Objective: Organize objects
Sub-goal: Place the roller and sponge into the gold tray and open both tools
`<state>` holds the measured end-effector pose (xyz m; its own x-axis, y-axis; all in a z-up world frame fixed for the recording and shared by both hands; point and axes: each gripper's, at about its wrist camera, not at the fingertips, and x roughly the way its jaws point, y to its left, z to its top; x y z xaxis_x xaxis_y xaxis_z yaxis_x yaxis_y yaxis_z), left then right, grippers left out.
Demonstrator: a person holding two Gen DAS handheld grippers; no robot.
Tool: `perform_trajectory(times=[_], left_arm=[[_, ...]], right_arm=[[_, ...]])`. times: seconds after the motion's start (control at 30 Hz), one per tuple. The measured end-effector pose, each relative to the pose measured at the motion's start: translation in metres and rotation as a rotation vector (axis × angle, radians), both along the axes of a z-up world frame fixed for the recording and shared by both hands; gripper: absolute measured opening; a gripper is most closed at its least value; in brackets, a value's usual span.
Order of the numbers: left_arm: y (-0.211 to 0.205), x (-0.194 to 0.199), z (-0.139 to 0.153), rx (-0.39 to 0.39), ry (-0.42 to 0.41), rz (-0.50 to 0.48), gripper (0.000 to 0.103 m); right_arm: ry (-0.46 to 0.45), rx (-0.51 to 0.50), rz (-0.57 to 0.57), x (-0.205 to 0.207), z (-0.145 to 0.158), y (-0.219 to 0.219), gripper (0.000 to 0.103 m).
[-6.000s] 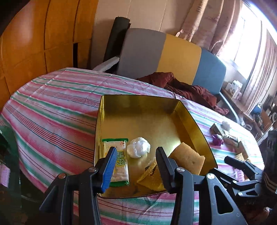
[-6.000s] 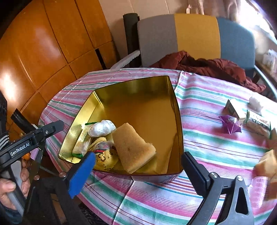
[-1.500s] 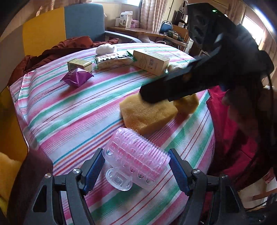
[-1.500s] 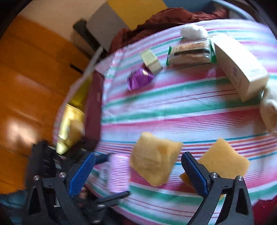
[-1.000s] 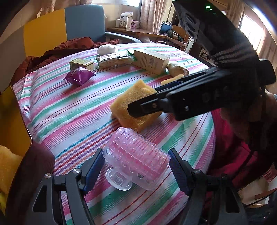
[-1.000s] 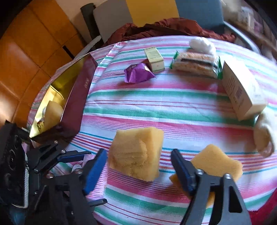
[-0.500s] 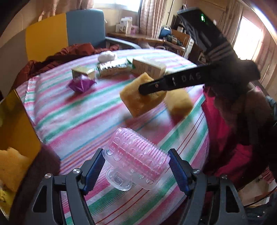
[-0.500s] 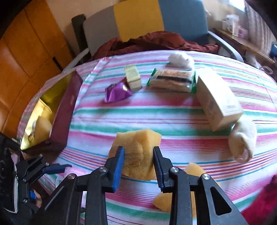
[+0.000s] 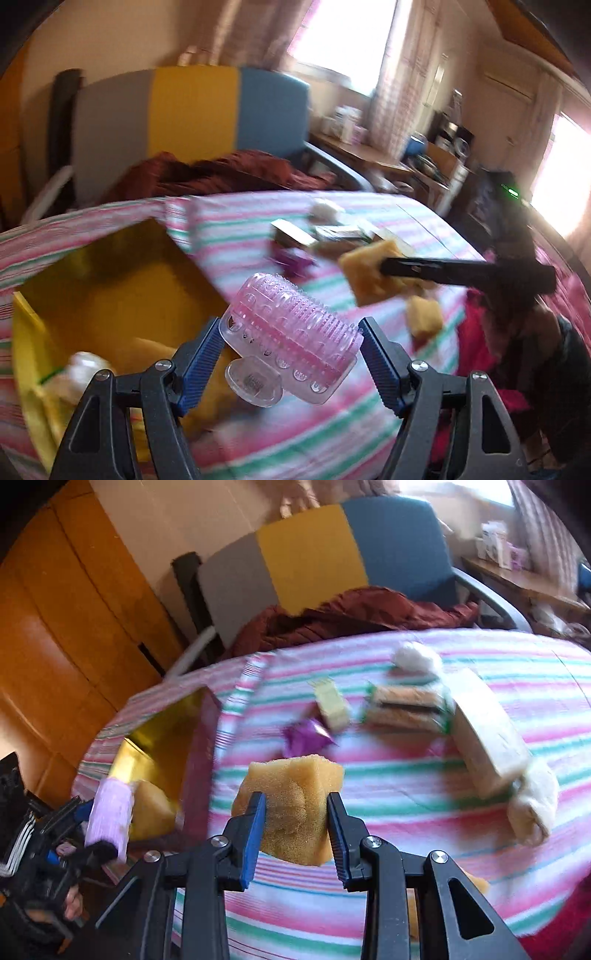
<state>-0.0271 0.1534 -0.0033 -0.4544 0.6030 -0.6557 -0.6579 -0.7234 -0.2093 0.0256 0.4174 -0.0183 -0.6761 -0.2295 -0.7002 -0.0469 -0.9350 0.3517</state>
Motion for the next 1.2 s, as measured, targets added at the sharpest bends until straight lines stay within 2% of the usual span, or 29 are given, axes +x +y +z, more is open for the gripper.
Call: perform_trajectory(times=[0.3,0.53,0.73,0.8,0.9,1.03,1.2], left_arm=[[-0.071,-0.069,-0.002,-0.072,-0.007,0.226,0.075],[-0.112,-0.12,-0.016,-0.122,-0.027,0.346,0.076],[-0.135,-0.162,-0.029,-0.209,-0.019,0.468,0.076],[-0.144,-0.172,-0.032,-0.208,-0.026,0.513,0.076],[-0.158,-0.175,-0.032,-0.19,-0.027,0.582,0.084],[-0.175,-0.166,-0.033,-0.149,-0.049,0.618,0.084],[-0.185,-0.134,-0.027,-0.1,-0.047,0.627,0.084]], right_arm=[[0.051,-0.016,0.139,-0.04,0.023,-0.071,0.034],[0.041,-0.012,0.223,-0.063,0.019,-0.121,0.034],[0.007,0.013,0.239,-0.084,0.006,-0.143,0.034],[-0.003,0.034,0.237,-0.092,0.002,-0.148,0.034],[-0.028,0.067,0.241,-0.102,-0.01,-0.158,0.035],[-0.073,0.092,0.252,-0.109,-0.029,-0.168,0.037],[-0.103,0.097,0.243,-0.105,-0.04,-0.169,0.042]])
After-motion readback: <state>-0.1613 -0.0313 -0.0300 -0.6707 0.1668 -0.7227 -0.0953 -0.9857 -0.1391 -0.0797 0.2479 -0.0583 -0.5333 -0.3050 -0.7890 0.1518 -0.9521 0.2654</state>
